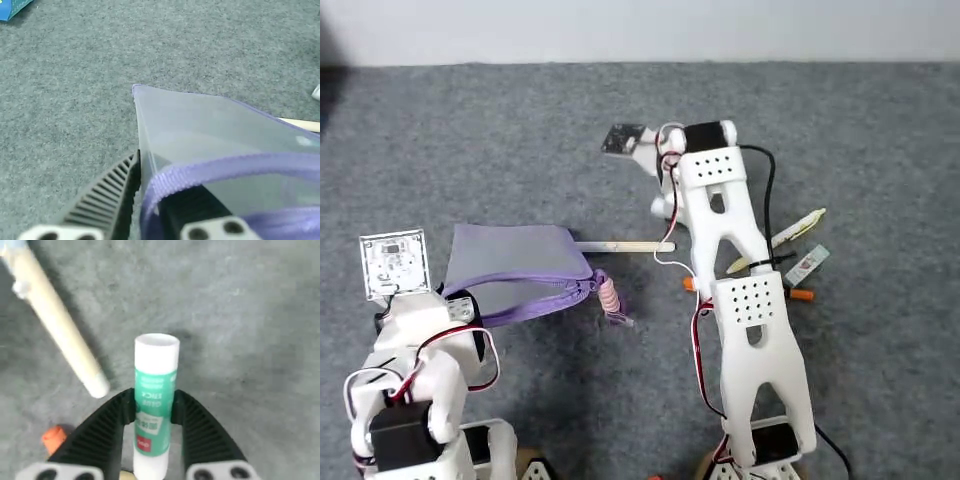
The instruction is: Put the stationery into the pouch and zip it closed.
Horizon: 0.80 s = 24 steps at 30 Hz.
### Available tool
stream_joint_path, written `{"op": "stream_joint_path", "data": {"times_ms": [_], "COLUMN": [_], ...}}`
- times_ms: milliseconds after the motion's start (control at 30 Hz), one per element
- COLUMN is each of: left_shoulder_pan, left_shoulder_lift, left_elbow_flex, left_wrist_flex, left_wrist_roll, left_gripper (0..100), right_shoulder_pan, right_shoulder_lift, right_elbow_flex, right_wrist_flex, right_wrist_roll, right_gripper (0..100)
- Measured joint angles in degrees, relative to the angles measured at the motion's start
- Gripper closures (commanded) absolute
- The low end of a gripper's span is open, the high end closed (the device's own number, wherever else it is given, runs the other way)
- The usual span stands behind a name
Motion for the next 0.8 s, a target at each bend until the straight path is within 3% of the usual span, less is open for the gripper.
{"op": "stream_joint_path", "data": {"times_ms": [300, 467, 800], "left_shoulder_pan": [0.0, 0.0, 0.0], "left_shoulder_lift": [0.0, 0.3, 14.9], "left_elbow_flex": [-0.1, -0.4, -10.2], "left_wrist_flex": [0.0, 0.0, 0.0], "left_wrist_roll": [0.0, 0.0, 0.2], "left_gripper": [99, 99, 99], "right_shoulder_pan": [0.0, -0.4, -7.6], "right_shoulder_lift": [-6.7, -19.5, -52.2], "right_elbow_flex": [-4.5, 7.4, 37.8], "right_wrist_flex": [0.0, 0.0, 0.0], "right_wrist_roll": [-11.6, -20.1, -34.6], "right_gripper": [99.1, 99.1, 99.1]}}
